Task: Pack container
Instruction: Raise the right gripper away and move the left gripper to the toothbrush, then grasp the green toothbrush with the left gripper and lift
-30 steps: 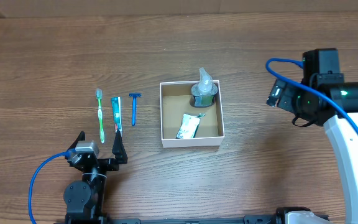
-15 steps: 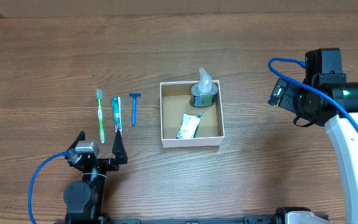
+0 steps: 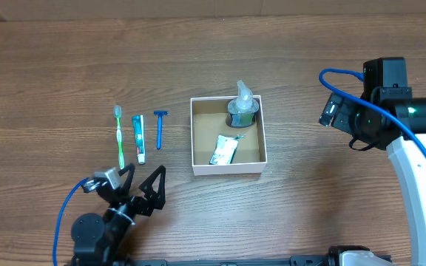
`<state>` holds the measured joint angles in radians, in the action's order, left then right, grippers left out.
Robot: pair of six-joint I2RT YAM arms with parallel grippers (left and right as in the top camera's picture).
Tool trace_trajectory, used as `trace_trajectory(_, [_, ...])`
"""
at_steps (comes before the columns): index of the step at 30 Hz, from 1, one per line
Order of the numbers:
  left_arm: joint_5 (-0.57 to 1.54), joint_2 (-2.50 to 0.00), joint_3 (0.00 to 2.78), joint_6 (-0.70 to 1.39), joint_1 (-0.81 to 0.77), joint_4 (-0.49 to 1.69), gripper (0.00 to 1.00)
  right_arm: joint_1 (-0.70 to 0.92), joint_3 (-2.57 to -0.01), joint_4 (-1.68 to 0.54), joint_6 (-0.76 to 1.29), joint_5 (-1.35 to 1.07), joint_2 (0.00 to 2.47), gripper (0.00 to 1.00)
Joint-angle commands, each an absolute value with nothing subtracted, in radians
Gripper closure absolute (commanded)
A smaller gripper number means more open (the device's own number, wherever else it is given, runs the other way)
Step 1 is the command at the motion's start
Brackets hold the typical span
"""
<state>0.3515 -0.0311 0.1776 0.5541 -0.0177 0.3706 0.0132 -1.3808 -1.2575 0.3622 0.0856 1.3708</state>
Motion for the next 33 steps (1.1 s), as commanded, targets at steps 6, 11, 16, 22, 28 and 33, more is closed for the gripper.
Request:
trace_trajectory(6, [0.014,-0.518,0.855,0.324,-0.014,0.865,0.00,0.010,-1.402,-1.254,0.360,0.093,1.369,0.00])
trace_trajectory(11, [-0.009,-0.808,1.085,0.306,-0.014,0.970,0.00,0.010,-1.402,-1.254,0.360,0.093,1.369,0.00])
trace_trajectory(16, [-0.097,-0.974,1.071,0.303,-0.014,0.967,0.00,0.010,-1.402,-1.254,0.360,0.093,1.369,0.00])
trace_trajectory(22, [-0.157,-1.243,1.064,0.302,-0.013,0.889,0.00,0.010,-1.402,-1.254,0.360,0.093,1.369,0.00])
trace_trajectory(28, [-0.183,-1.416,1.064,0.302,-0.011,0.802,0.02,0.010,-1.402,-1.254,0.360,0.093,1.369,0.00])
trace_trajectory(33, [-0.183,-1.495,1.063,0.302,0.010,0.754,0.18,0.010,-1.402,-1.254,0.360,0.093,1.369,0.00])
